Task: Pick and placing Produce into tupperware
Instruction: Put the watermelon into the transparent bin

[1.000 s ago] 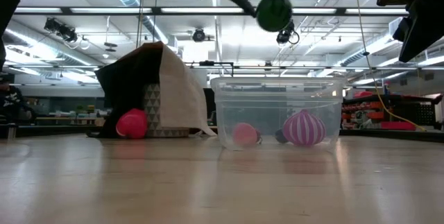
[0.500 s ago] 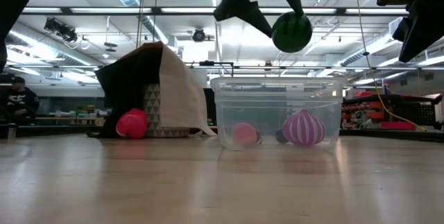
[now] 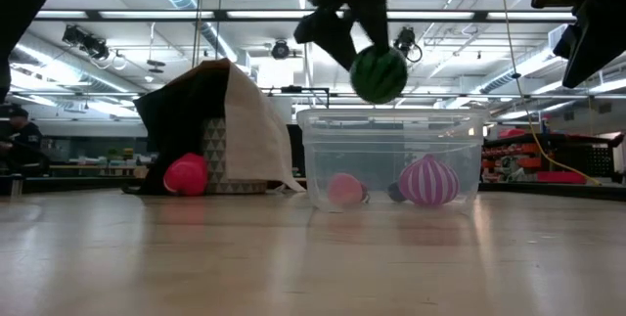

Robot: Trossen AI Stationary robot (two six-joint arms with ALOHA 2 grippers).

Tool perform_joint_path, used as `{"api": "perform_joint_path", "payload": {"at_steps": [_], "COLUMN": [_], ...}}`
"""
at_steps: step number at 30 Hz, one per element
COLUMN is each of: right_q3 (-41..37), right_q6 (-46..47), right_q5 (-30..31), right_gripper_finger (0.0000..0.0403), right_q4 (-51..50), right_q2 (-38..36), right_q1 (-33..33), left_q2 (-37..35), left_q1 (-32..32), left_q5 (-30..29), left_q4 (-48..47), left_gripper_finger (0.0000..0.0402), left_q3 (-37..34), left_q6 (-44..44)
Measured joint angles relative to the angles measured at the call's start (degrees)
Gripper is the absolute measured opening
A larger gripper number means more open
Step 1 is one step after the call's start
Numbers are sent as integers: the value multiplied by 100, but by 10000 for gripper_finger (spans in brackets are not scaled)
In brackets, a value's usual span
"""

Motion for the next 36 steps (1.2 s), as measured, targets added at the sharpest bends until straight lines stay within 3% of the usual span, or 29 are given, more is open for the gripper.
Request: {"api": "perform_joint_path", "payload": {"at_steps": [3, 15, 36], "right_q3": [1, 1, 0], "right_q6": [4, 58, 87], "right_q5": [-1, 0, -2], "right_gripper_finger": [41, 41, 41], "right_q4": [1, 1, 4], "right_q2": [0, 0, 2], "right_q1": [0, 0, -1], "left_q2": [38, 316, 399], "left_q1": [5, -49, -107], "left_q5": [12, 44, -263], "left_q4": [-453, -539, -546], "left_gripper_finger": [271, 271, 272], "left_q3": [-14, -7, -6], "left_q6": [192, 1326, 1881]}}
